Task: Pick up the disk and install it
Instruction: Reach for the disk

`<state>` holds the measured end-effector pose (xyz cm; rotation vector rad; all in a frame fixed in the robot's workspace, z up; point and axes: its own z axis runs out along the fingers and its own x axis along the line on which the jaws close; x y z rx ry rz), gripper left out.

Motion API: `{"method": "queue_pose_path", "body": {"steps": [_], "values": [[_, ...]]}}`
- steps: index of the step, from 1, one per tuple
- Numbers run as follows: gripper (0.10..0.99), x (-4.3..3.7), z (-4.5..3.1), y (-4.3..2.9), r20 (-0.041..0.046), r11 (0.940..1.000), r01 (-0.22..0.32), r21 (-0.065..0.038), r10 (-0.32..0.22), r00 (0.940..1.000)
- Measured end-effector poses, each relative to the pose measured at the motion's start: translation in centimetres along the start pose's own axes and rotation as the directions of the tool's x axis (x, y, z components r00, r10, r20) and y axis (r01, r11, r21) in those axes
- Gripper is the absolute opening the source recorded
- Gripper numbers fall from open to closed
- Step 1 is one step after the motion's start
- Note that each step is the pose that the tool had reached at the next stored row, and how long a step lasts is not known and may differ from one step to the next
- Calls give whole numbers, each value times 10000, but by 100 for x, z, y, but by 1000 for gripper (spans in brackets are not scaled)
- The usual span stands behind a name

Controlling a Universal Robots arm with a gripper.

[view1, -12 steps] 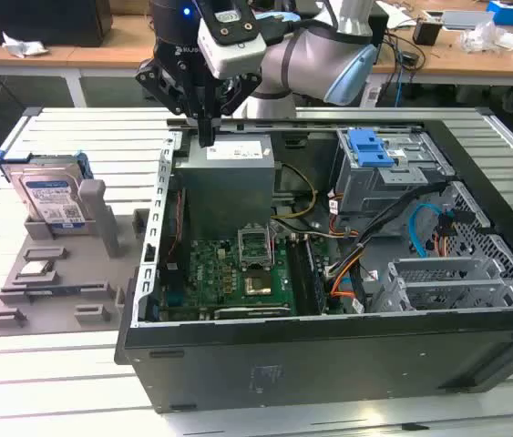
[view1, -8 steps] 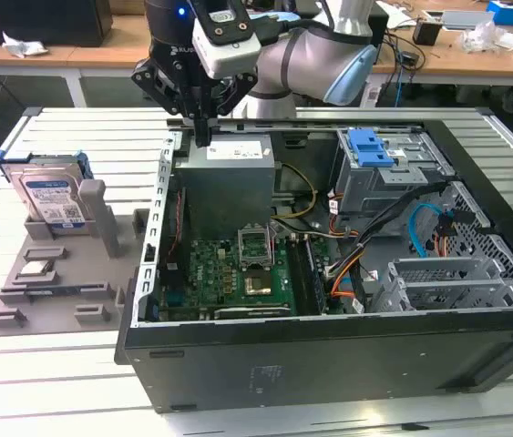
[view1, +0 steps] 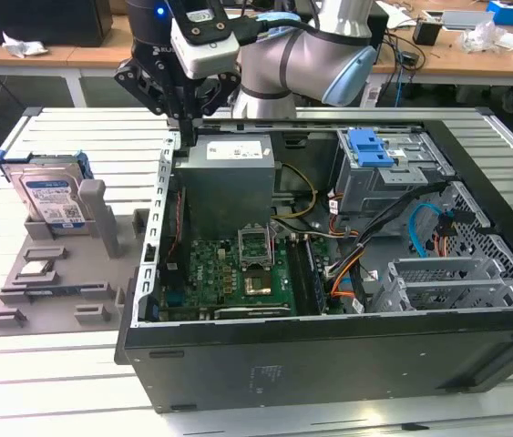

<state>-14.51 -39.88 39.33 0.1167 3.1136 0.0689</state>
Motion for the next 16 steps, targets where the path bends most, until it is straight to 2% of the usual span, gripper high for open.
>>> {"method": "queue_pose_path", "body": {"steps": [6,9,16], "values": [[106,73,-3,-6,-1,10000,1,1,-1,10000],[106,156,-4,-12,-1,10000,1,1,-1,10000],[106,242,-7,-18,-1,10000,1,1,-1,10000]]}}
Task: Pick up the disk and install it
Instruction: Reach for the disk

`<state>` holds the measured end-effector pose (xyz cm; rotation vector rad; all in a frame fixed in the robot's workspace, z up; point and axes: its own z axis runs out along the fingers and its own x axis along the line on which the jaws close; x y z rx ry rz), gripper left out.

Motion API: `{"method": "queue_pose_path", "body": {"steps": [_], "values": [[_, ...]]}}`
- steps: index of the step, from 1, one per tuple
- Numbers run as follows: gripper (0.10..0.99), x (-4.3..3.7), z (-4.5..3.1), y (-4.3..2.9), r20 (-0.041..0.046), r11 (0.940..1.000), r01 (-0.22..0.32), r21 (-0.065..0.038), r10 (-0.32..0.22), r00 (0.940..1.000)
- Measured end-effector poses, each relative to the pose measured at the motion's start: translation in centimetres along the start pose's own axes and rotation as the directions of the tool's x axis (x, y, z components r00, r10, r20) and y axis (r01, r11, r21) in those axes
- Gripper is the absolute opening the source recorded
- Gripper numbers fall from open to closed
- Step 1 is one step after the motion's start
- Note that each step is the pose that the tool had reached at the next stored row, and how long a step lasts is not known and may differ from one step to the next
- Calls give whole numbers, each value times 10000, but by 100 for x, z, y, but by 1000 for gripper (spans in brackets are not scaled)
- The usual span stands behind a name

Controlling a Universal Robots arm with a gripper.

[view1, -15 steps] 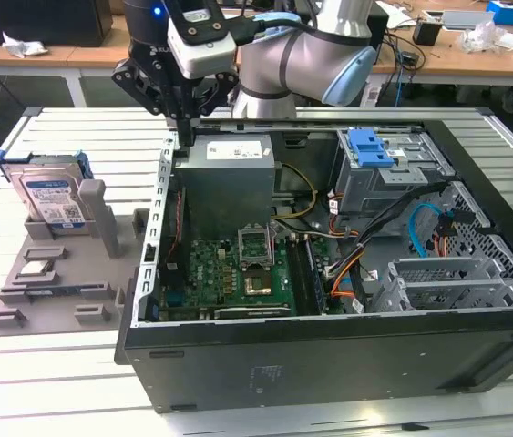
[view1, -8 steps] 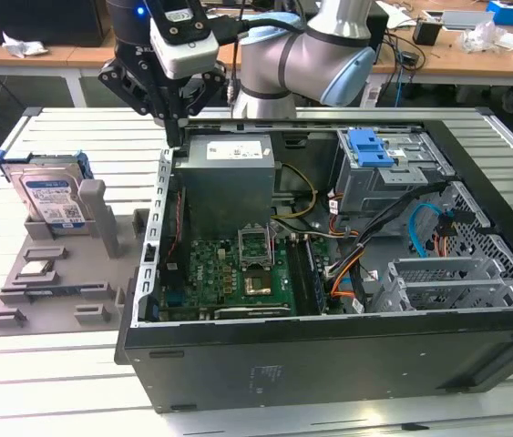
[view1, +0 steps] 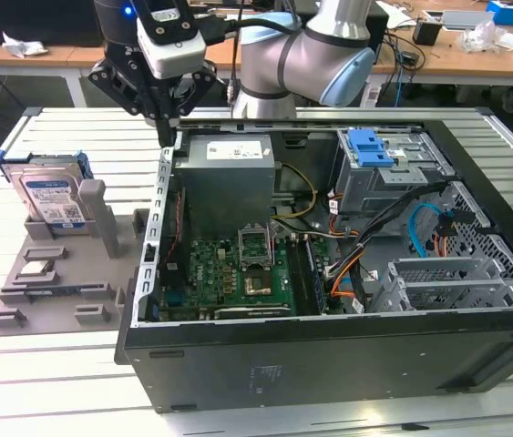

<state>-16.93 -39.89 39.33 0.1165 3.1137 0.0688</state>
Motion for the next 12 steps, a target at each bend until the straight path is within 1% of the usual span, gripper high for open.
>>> {"method": "queue_pose_path", "body": {"steps": [3,7,10,12], "values": [[106,55,-1,-4,1,10000,-1,0,1,10000],[106,96,-3,-7,0,10000,0,0,0,10000],[106,149,-4,-11,1,10000,0,0,0,10000],[106,171,-4,-13,0,10000,0,0,0,10000]]}}
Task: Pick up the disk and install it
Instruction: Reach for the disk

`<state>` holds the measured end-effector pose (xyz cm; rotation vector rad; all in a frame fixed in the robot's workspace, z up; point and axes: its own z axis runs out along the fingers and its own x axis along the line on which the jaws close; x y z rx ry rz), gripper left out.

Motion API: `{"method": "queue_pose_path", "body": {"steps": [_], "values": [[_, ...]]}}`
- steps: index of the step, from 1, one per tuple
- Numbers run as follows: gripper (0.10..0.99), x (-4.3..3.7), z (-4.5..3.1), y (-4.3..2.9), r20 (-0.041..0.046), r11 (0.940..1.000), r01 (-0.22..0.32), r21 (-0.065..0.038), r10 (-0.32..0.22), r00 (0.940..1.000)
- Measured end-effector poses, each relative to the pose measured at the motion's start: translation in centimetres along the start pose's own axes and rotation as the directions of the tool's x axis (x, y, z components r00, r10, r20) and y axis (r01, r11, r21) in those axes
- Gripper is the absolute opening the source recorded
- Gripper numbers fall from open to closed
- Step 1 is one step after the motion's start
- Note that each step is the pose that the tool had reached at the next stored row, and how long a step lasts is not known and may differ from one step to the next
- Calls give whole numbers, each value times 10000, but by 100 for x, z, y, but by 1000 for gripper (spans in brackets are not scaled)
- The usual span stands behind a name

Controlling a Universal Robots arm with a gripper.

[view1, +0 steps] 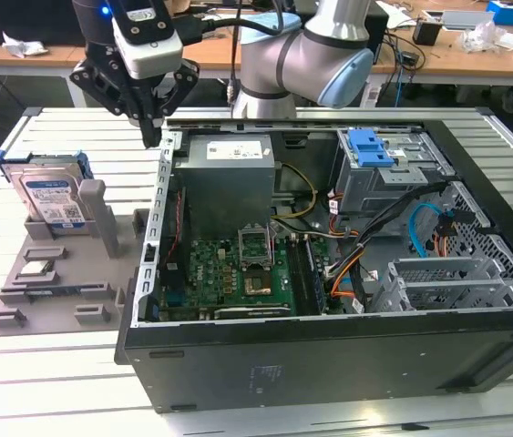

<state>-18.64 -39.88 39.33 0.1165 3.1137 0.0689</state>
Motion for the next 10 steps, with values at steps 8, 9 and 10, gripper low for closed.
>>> {"method": "queue_pose_path", "body": {"steps": [8,9,10], "values": [[106,99,-2,-7,0,10000,-1,1,1,10000],[106,116,-3,-9,0,10000,-1,1,1,10000],[106,139,-3,-10,0,10000,0,0,0,10000]]}}
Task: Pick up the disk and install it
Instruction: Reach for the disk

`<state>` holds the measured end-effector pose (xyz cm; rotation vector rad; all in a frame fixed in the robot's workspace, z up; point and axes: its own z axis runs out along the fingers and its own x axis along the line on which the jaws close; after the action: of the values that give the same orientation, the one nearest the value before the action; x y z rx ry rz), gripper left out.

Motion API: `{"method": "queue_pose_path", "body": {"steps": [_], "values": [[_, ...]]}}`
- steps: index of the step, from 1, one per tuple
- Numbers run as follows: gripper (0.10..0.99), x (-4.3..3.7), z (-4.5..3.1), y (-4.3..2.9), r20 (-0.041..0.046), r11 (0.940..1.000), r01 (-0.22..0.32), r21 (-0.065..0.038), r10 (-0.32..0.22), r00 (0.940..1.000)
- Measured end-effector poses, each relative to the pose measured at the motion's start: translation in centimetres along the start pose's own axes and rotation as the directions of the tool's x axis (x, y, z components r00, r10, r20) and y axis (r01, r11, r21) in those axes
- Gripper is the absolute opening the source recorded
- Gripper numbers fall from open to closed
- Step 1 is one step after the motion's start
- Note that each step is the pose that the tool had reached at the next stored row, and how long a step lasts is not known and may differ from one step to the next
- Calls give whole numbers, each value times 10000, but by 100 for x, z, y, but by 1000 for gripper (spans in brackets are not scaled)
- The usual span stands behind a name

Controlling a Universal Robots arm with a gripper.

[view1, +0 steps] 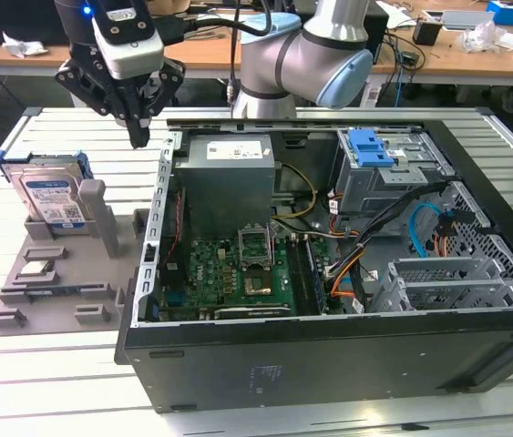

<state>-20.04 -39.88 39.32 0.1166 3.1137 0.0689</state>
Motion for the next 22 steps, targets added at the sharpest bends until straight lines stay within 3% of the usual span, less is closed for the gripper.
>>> {"method": "queue_pose_path", "body": {"steps": [22], "values": [[106,297,-7,-22,0,10000,0,0,0,10000]]}}
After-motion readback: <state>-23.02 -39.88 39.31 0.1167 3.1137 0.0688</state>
